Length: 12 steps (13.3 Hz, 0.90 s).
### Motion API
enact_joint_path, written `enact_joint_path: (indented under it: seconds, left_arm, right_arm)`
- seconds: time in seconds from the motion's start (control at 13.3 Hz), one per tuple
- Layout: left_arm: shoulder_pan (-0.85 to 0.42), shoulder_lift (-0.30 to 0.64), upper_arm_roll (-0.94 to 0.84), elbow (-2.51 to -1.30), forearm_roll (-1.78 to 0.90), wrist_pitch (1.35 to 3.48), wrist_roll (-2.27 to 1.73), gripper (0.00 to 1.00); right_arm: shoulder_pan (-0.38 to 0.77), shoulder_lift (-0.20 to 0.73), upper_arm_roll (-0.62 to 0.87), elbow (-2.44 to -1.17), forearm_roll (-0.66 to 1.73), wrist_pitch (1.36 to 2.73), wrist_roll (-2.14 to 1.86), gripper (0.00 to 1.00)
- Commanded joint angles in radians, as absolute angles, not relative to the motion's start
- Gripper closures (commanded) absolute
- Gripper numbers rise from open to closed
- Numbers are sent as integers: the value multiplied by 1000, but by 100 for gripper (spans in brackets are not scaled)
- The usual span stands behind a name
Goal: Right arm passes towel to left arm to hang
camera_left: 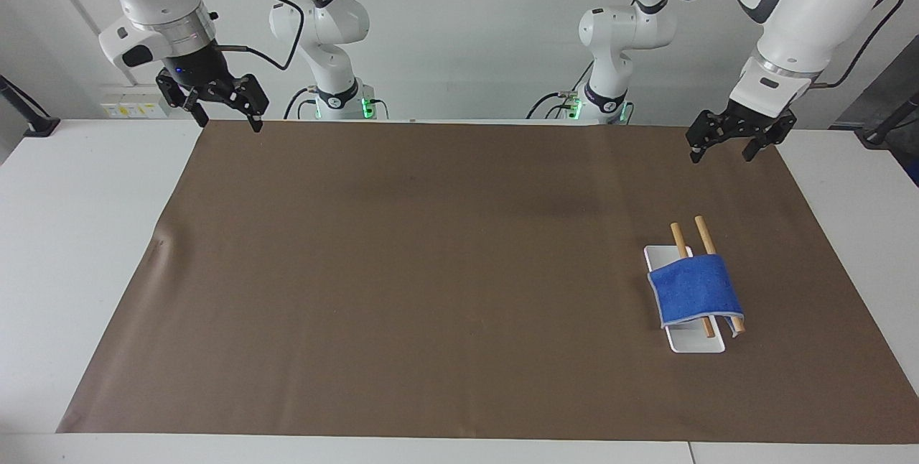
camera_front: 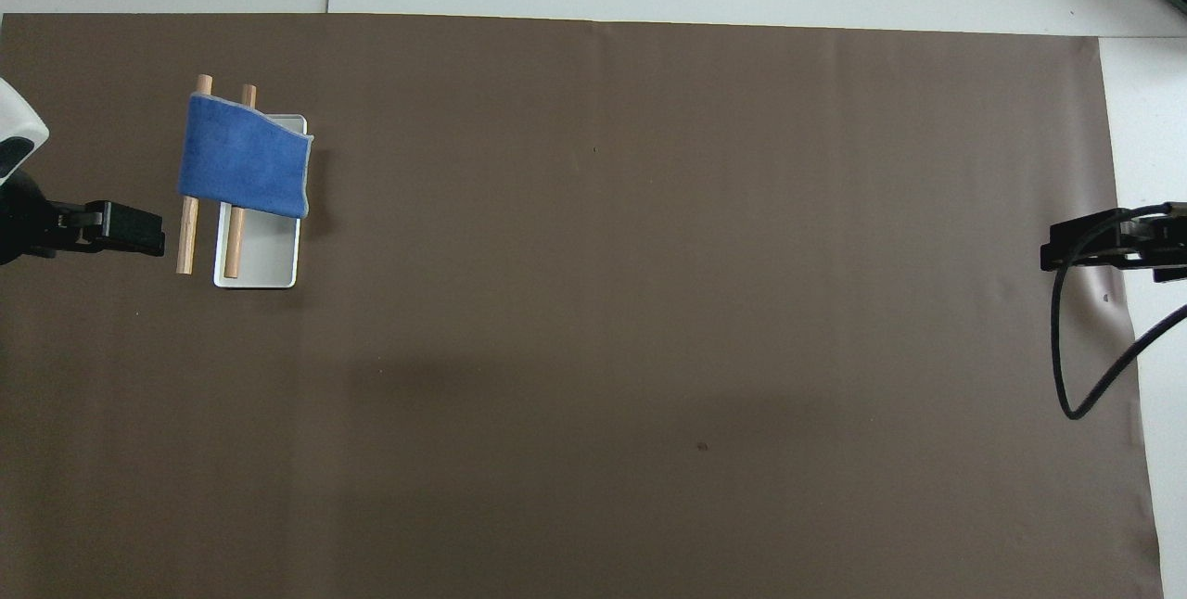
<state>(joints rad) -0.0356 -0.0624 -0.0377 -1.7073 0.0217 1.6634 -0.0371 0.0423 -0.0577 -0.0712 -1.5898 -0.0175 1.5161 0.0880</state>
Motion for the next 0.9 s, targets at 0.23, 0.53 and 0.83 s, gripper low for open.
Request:
enact_joint_path:
  seconds: [0.23, 0.53, 0.83]
  left_arm:
    - [-29, -29, -40, -1585, 15, 1548, -23, 0]
    - [-37, -29, -41, -1588, 14, 1548, -20, 0]
    - [-40, -32, -41, -1595, 14, 1549, -20, 0]
  right_arm:
    - [40, -74, -71, -1606, -14, 1508, 95, 0]
    - [38, -74, -69, -1609, -14, 1509, 94, 0]
    - [37, -74, -69, -1609, -14, 1509, 94, 0]
